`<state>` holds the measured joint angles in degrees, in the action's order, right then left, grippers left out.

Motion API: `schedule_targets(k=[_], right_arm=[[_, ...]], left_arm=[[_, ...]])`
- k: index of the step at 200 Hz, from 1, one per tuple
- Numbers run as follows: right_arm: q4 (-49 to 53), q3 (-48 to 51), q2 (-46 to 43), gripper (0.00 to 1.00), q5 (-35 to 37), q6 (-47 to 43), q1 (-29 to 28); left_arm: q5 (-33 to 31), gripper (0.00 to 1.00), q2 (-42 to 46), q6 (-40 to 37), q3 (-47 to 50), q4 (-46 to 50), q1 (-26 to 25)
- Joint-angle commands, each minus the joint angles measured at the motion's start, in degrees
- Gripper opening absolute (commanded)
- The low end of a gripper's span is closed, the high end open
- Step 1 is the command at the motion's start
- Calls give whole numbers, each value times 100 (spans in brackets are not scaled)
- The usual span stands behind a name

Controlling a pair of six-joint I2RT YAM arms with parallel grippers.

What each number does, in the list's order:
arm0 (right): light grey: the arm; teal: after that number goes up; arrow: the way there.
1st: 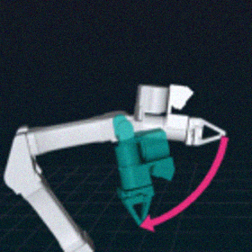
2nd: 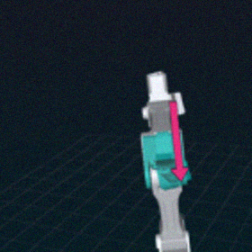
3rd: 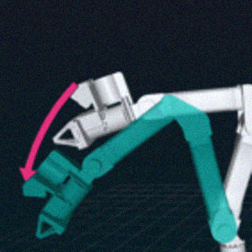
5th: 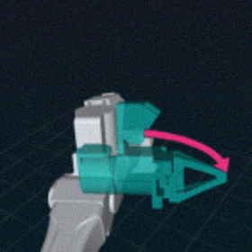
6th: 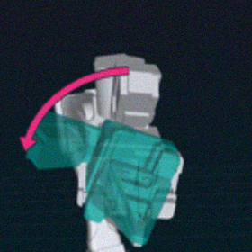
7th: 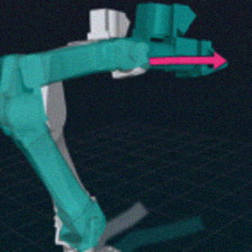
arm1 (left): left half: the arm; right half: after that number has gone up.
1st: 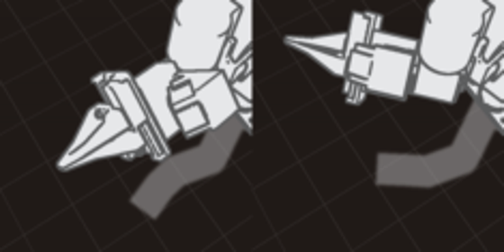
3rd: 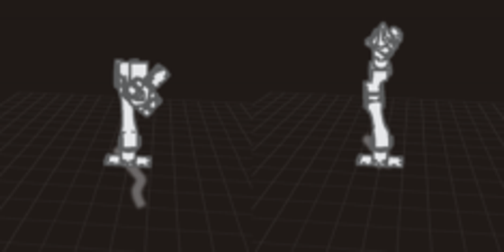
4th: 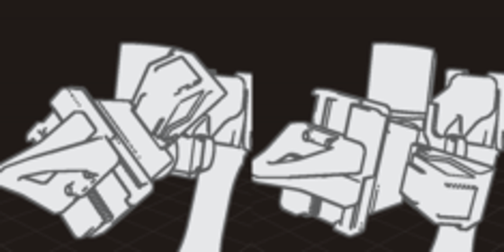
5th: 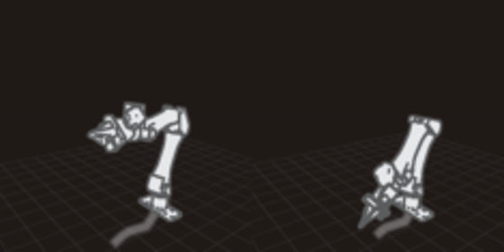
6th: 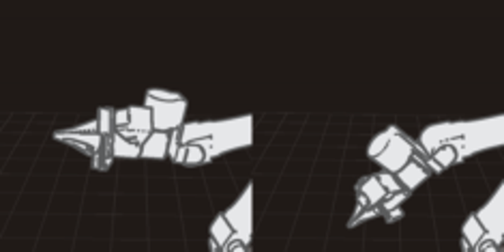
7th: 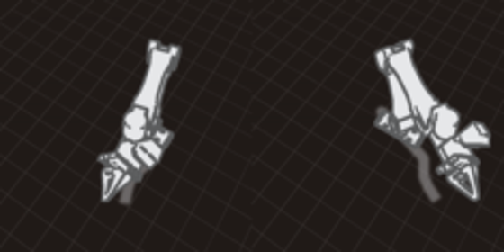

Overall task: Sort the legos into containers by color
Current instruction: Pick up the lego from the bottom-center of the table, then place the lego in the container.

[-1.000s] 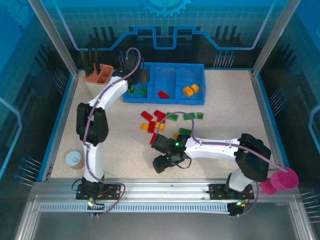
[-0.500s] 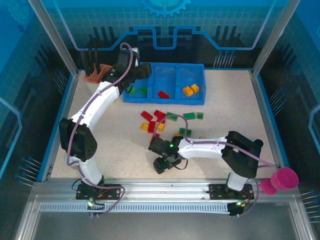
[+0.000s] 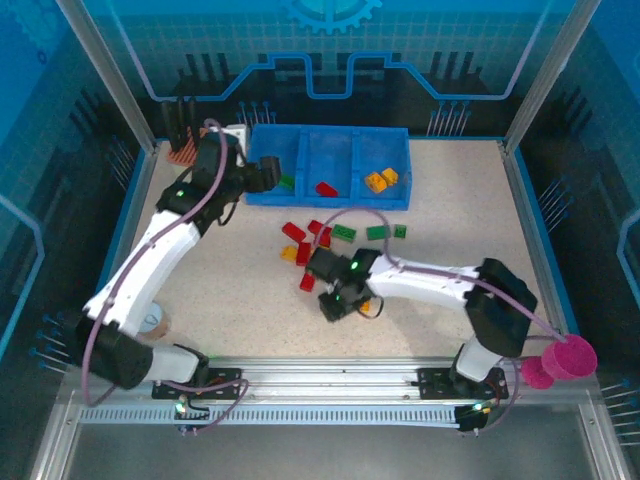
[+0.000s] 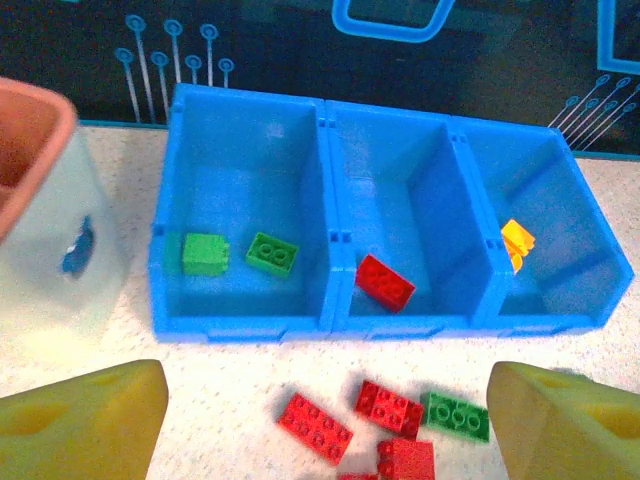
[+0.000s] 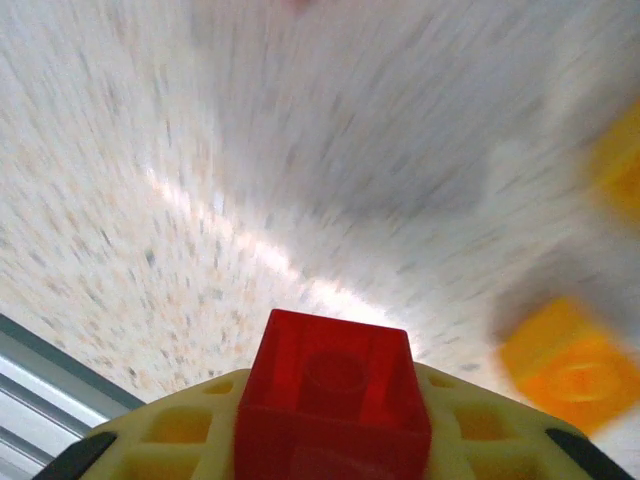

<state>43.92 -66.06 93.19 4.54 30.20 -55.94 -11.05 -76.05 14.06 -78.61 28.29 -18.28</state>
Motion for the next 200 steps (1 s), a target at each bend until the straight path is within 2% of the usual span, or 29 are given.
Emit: schedule_targets(k=[1, 43, 90, 145, 200], right_arm=[[79, -662, -321, 31, 206, -945, 794], [-332, -2449, 885, 31, 855, -2337, 1744], [-393, -4532, 2507, 31, 979, -3171, 2172], [-345, -6043, 3963, 31, 986, -3389, 2367], [-156, -7513, 5226, 37, 901, -3395, 2525]], left_arm=[[-260, 85, 763, -351, 447, 442, 173], [-219, 85, 1600, -592, 812, 1312, 527], [-261, 86, 2037, -639, 893, 1935, 562], [-285, 86, 2295, -517, 1054, 2109, 582], [-157, 88, 2093, -354, 953, 2153, 589]])
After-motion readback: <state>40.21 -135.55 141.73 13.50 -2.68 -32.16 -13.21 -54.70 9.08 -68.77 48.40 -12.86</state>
